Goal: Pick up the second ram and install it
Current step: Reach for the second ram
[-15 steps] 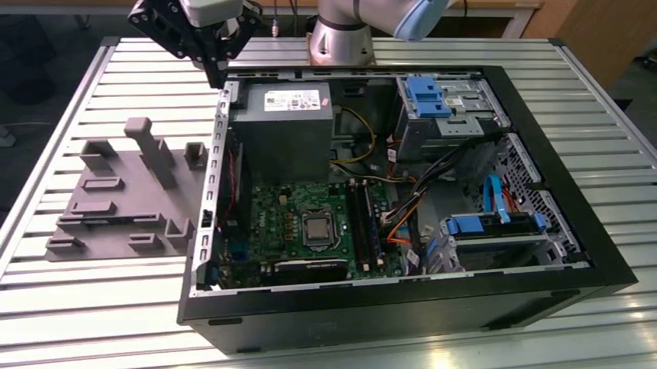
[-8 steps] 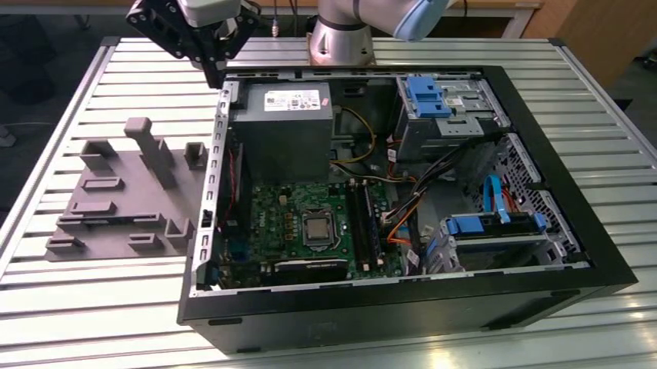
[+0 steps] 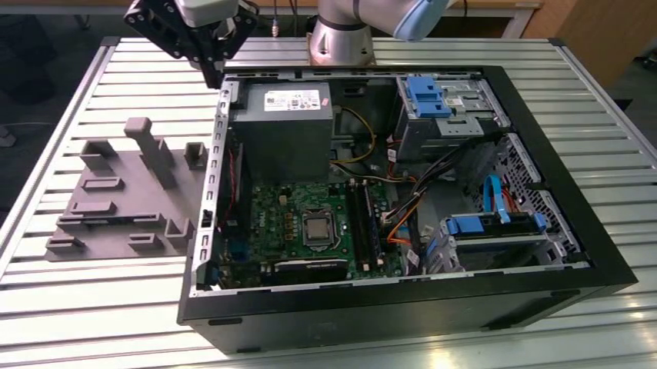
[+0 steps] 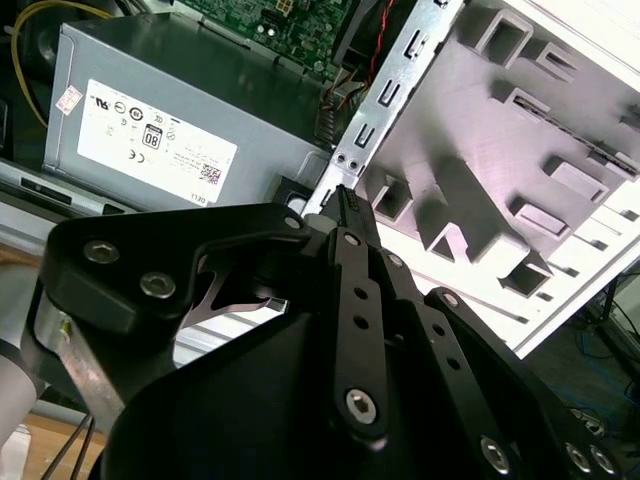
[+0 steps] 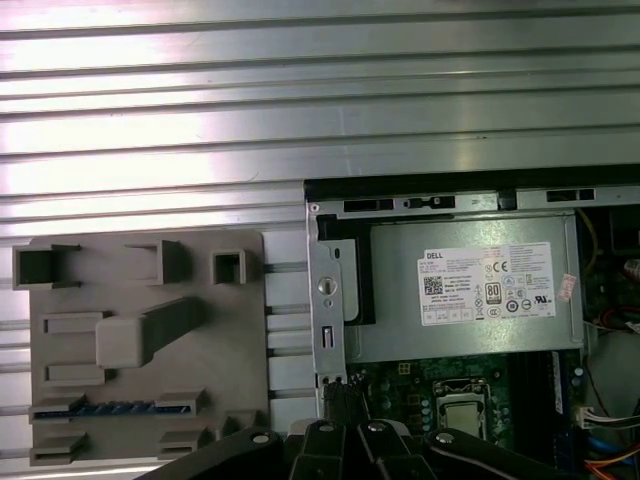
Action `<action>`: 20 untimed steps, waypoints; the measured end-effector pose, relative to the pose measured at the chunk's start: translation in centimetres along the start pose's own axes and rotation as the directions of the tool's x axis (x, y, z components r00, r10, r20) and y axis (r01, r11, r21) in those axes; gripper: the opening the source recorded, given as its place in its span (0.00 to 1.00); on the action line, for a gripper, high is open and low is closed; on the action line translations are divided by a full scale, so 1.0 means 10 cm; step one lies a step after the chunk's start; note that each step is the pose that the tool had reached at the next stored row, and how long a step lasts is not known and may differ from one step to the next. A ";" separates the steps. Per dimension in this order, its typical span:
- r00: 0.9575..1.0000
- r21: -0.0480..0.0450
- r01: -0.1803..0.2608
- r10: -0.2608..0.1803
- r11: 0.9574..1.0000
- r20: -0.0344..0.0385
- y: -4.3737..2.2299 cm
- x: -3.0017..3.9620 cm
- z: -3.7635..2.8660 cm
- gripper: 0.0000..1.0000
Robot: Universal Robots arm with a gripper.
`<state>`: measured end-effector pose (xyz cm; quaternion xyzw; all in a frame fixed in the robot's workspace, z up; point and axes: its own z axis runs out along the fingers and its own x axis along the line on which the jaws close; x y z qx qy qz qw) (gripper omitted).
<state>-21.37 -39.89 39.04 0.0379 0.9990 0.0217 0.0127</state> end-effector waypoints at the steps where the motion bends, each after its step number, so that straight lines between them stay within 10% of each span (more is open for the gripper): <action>1: 1.000 0.000 0.000 0.000 1.000 0.000 0.000 0.002 0.000 0.11; 20: 1.000 0.000 0.000 0.000 1.000 0.000 -0.004 0.051 0.001 0.11</action>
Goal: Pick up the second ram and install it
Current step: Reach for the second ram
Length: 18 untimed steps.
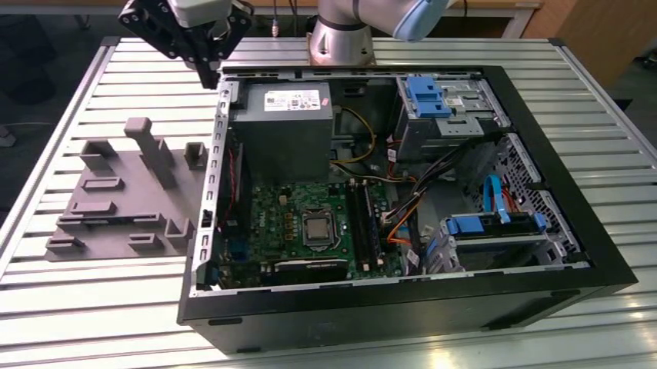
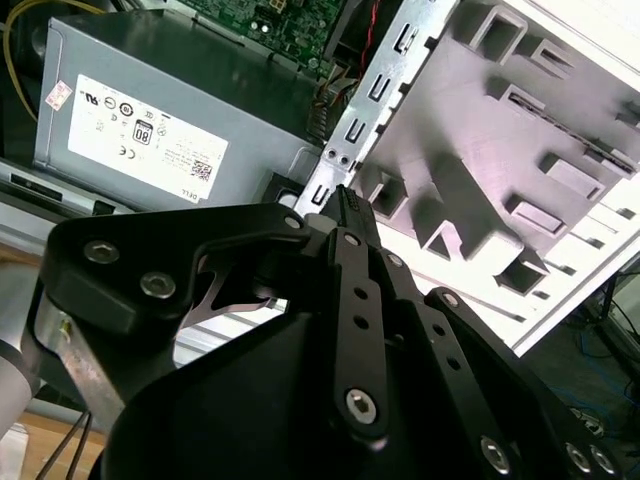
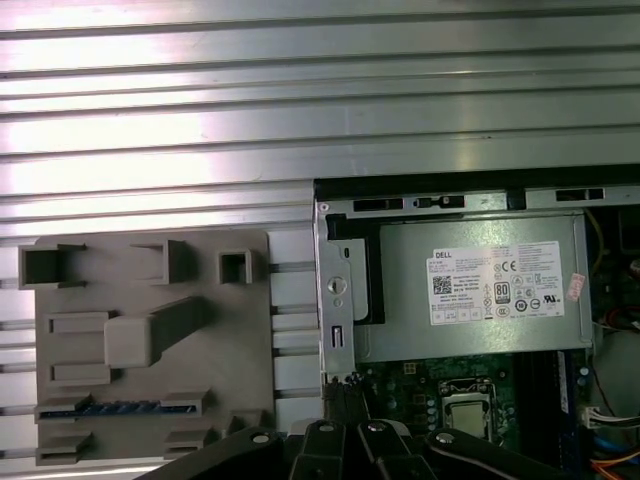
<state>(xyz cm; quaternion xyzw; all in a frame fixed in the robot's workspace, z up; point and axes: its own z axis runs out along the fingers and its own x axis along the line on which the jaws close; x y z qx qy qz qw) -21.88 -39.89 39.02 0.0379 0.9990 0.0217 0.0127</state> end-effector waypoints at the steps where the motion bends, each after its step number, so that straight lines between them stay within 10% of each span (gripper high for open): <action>1: 1.000 0.000 0.000 0.000 1.000 0.000 0.000 0.003 0.000 0.11; 18: 1.000 0.000 0.000 0.000 1.000 0.000 -0.005 0.066 0.002 0.11</action>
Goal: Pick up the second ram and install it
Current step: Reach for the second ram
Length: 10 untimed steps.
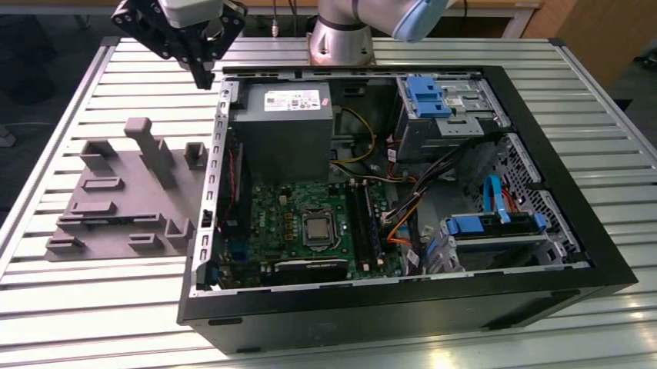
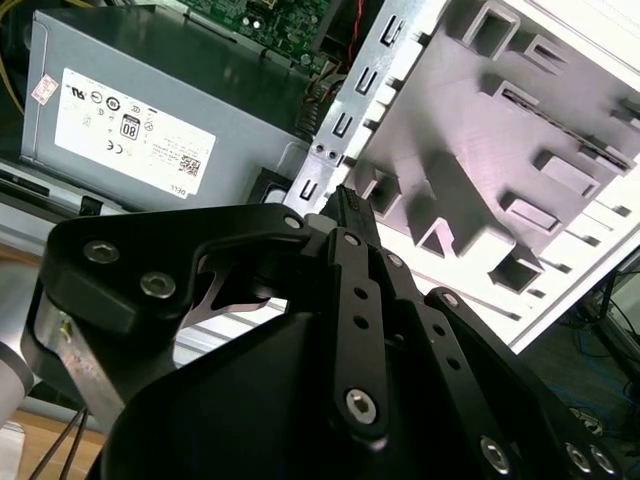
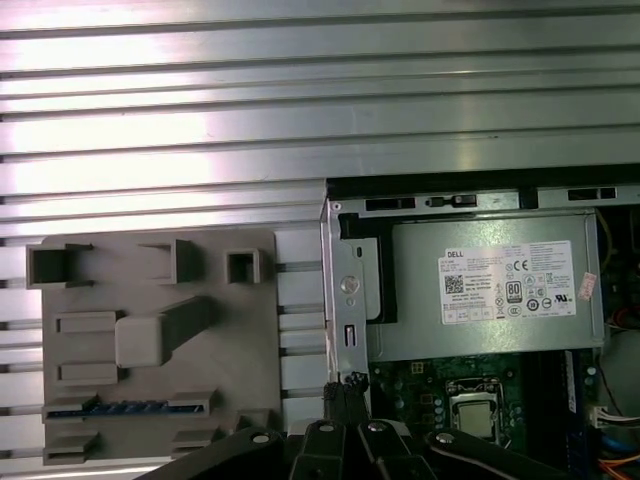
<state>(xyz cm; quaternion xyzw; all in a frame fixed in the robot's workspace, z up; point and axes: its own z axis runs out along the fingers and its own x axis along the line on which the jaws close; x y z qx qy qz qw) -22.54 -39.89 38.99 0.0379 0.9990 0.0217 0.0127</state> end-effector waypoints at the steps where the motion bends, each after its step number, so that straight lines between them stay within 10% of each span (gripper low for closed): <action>1: 1.000 0.000 0.000 0.000 1.000 0.000 0.000 0.003 0.000 0.11; 10: 1.000 0.000 0.000 0.000 1.000 0.000 -0.002 0.030 0.001 0.11</action>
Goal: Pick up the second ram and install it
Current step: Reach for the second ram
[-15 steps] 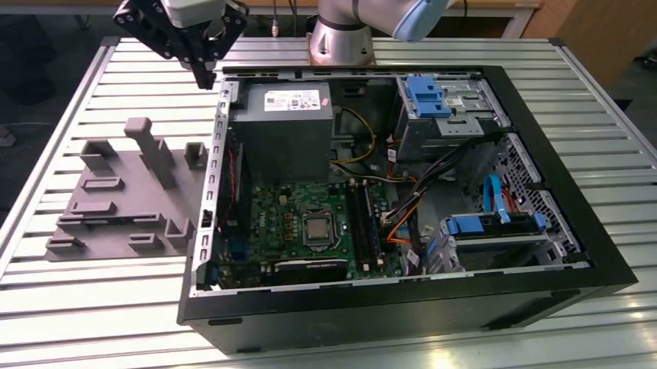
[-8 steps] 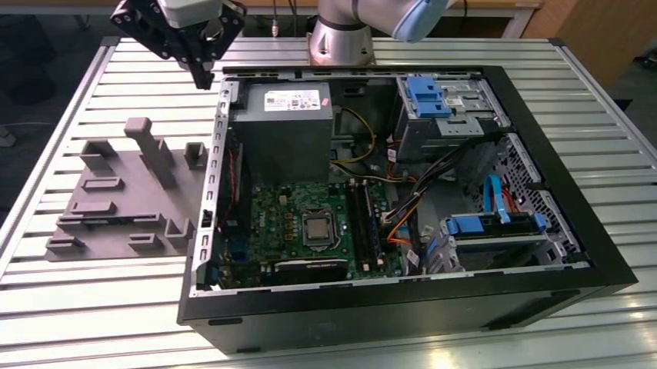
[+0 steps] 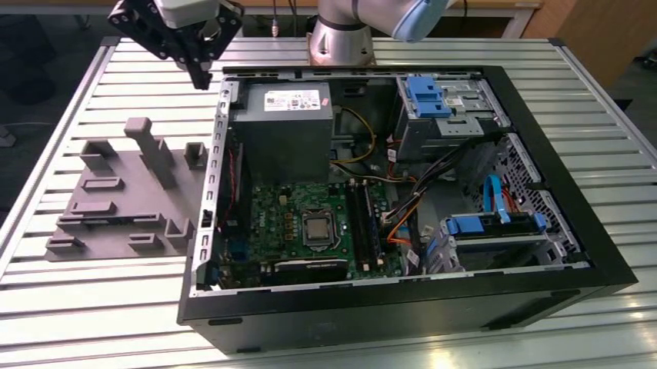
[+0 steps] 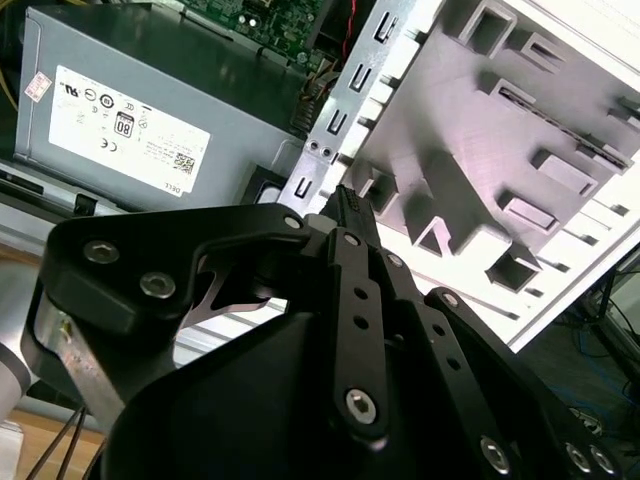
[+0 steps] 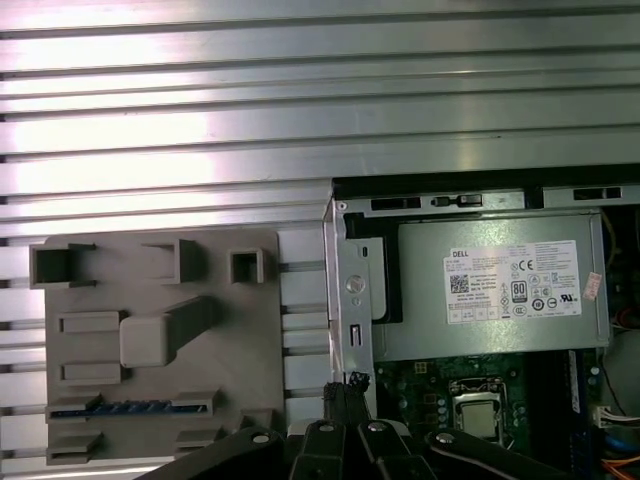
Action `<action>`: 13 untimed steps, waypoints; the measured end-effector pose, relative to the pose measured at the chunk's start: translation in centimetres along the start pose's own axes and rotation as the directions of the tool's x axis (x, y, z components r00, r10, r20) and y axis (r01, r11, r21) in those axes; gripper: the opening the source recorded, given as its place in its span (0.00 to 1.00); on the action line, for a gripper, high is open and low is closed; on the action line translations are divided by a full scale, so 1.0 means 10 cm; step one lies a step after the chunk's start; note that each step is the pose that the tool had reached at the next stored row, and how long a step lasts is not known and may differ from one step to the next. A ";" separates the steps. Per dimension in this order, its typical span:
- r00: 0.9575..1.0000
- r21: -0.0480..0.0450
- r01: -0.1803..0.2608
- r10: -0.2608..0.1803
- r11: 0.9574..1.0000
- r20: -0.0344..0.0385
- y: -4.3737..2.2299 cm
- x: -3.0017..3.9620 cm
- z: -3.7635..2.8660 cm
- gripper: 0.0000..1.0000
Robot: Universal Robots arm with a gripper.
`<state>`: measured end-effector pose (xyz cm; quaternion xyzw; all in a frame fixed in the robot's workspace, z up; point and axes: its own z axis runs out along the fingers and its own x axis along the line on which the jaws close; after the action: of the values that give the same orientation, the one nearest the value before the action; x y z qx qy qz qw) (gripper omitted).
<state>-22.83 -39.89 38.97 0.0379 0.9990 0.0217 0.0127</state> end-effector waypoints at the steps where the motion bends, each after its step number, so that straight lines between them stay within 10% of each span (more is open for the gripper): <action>1: 1.000 0.000 0.000 0.000 1.000 0.000 0.000 0.003 0.000 0.11; 13: 1.000 0.000 0.000 0.000 1.000 0.000 -0.003 0.042 0.002 0.11</action>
<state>-23.26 -39.89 38.93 0.0379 0.9990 0.0217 0.0127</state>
